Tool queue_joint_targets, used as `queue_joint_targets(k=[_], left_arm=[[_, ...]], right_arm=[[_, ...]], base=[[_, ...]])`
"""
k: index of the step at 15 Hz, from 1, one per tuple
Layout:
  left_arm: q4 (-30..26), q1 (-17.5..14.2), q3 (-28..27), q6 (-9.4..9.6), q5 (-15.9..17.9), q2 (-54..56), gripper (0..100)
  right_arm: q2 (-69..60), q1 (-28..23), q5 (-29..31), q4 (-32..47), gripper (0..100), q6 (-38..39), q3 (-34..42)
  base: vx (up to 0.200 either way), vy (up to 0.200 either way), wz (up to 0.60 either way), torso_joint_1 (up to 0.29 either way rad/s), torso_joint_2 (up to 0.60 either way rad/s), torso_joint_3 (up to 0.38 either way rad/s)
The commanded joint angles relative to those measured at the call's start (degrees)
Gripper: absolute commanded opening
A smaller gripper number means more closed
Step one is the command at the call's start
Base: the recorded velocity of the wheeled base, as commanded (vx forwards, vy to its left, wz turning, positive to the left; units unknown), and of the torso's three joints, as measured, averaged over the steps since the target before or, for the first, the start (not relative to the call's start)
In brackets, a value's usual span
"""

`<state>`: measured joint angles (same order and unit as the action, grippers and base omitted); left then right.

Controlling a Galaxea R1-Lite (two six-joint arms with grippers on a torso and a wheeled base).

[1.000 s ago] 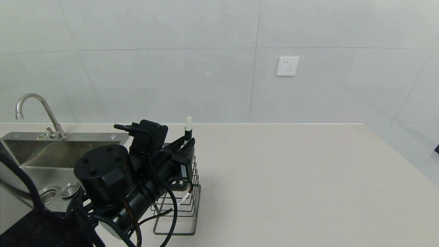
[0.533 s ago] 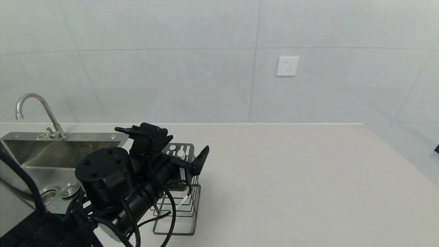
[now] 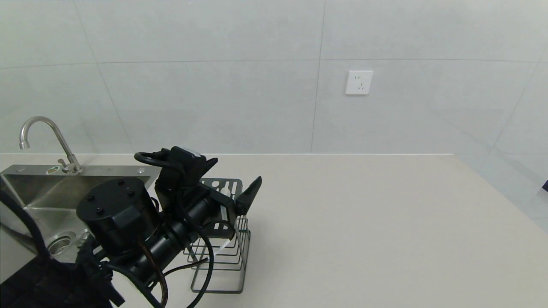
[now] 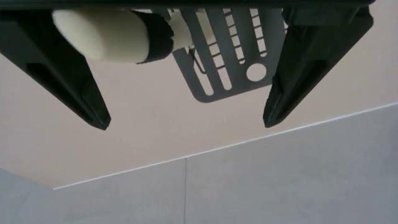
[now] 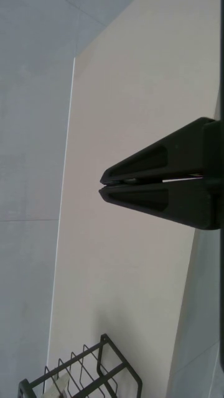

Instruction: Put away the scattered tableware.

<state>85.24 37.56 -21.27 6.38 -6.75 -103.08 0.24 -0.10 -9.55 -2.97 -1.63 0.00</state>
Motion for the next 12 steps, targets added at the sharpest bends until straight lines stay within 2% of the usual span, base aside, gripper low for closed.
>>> queue_joint_targets(k=[1,2,3,6,8,10,11,12], left_arm=[[2.0,-7.1,0.0,6.98,10.9,0.0,100],[2.1,-9.4,-0.1,9.71,15.4,0.2,100],[2.0,-11.3,-0.3,10.94,19.6,0.7,100],[1.4,-14.4,-0.5,10.24,25.5,4.2,100],[1.5,-16.1,-0.4,8.04,28.7,6.1,100],[1.5,-16.8,0.1,1.62,34.4,11.3,100],[1.4,-17.3,0.4,-1.28,35.9,13.7,100],[1.5,-19.5,0.7,-5.50,36.1,15.9,100]], right_arm=[[0.0,0.0,0.0,0.0,0,0.0,0.0],[0.0,0.0,0.0,0.0,0,0.0,0.0],[0.0,0.0,0.0,0.0,0,0.0,0.0],[0.0,0.0,0.1,0.1,0,-0.1,0.0],[0.0,0.0,0.3,0.2,0,0.0,0.0],[0.0,0.0,0.3,0.2,0,-0.1,0.0],[0.0,0.0,0.4,0.2,0,-0.1,0.0],[0.0,0.0,0.4,0.2,0,0.0,0.0]], base=[[0.000,0.000,0.00,0.000,0.00,0.000],[0.000,0.000,0.00,0.000,0.00,0.000],[0.000,0.000,0.00,0.000,0.00,0.000],[0.000,0.000,0.00,0.000,0.00,0.000],[0.000,0.000,0.00,0.000,0.00,0.000],[0.000,0.000,0.00,0.000,0.00,0.000],[0.000,0.000,0.00,0.000,0.00,0.000],[0.000,0.000,0.00,0.000,0.00,0.000]])
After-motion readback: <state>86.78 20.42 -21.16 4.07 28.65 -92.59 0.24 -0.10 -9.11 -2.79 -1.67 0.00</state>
